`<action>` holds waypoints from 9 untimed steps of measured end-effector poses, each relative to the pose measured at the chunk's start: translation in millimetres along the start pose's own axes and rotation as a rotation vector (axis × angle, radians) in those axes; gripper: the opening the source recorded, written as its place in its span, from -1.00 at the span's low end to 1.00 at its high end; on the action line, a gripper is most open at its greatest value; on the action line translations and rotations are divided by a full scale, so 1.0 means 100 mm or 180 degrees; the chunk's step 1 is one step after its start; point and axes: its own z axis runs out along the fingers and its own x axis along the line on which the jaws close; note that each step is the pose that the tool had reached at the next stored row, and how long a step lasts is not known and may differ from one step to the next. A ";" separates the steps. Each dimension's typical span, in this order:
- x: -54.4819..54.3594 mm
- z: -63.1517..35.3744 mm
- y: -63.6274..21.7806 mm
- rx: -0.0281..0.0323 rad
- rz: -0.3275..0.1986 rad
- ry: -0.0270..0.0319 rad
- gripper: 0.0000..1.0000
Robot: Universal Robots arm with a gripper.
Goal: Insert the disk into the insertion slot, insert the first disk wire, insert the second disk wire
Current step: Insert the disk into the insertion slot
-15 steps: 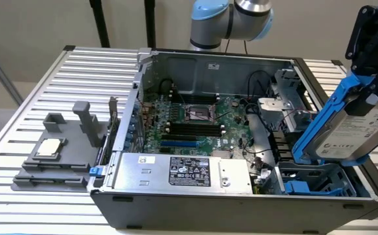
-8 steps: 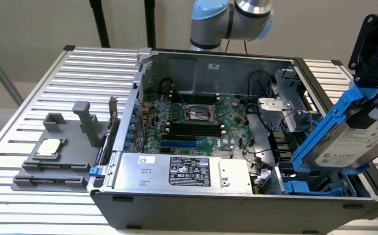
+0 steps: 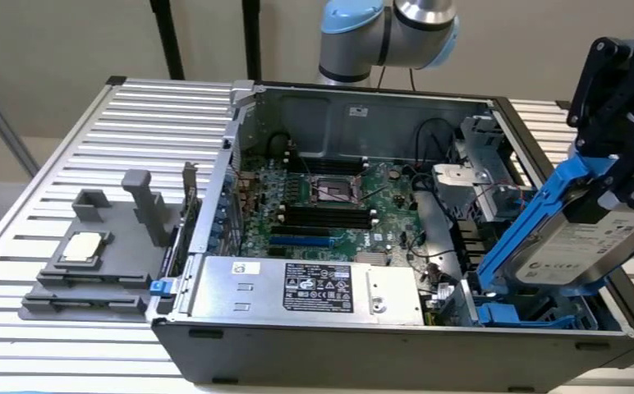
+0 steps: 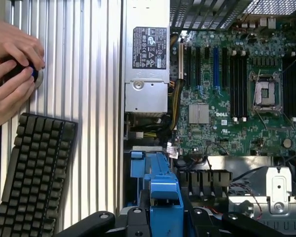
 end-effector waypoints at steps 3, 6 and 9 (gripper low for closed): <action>0.00 0.032 0.000 0.0000 -0.0008 0.0000 -0.36; 0.00 0.054 -0.001 -0.0001 -0.0030 0.0000 -0.36; 0.00 0.076 -0.002 -0.0002 -0.0065 0.0002 -0.36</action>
